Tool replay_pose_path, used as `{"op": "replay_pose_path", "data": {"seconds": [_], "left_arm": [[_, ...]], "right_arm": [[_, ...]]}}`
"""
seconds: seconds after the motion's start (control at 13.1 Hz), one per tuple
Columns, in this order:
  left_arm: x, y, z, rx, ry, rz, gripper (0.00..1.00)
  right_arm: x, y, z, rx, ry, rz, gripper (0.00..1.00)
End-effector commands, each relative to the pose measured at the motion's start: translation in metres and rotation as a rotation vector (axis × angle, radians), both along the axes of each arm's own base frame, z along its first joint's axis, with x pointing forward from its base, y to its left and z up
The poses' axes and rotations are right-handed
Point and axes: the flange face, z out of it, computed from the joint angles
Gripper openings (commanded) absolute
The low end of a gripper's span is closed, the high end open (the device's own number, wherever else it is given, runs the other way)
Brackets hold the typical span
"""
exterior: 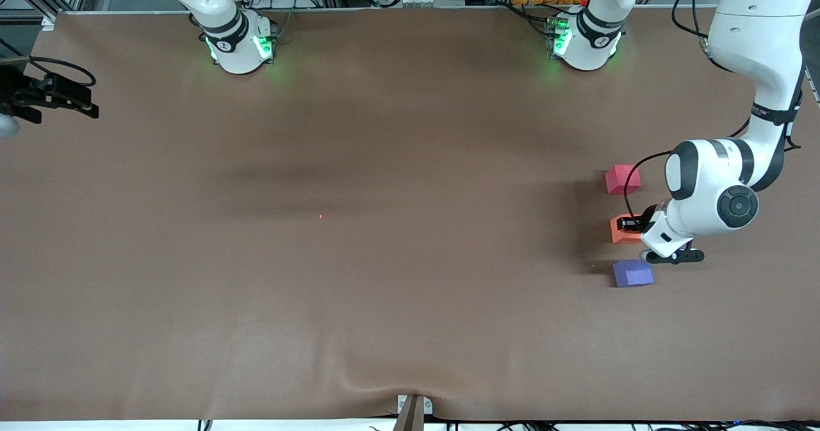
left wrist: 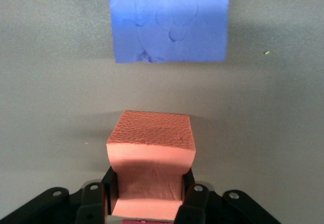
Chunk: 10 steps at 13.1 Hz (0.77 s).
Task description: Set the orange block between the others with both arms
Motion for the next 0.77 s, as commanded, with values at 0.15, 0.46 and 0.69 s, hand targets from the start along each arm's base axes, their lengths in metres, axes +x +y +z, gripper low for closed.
{"op": "replay_pose_path", "data": {"seconds": [0.15,0.46,0.69], "left_arm": [[0.011,0.006,0.039,0.014,-0.059,-0.01,1.0],[0.042,0.008,0.159,0.027,-0.057,-0.006,1.0],[0.056,0.013,0.244,0.033,-0.087,0.006,1.0]], "right_arm": [[-0.002,-0.001,0.006,0.015,0.002,-0.012,1.0],[-0.002,0.001,0.007,0.012,0.0,-0.015,1.0],[-0.002,0.0,0.007,0.014,-0.001,-0.017,1.0]]}}
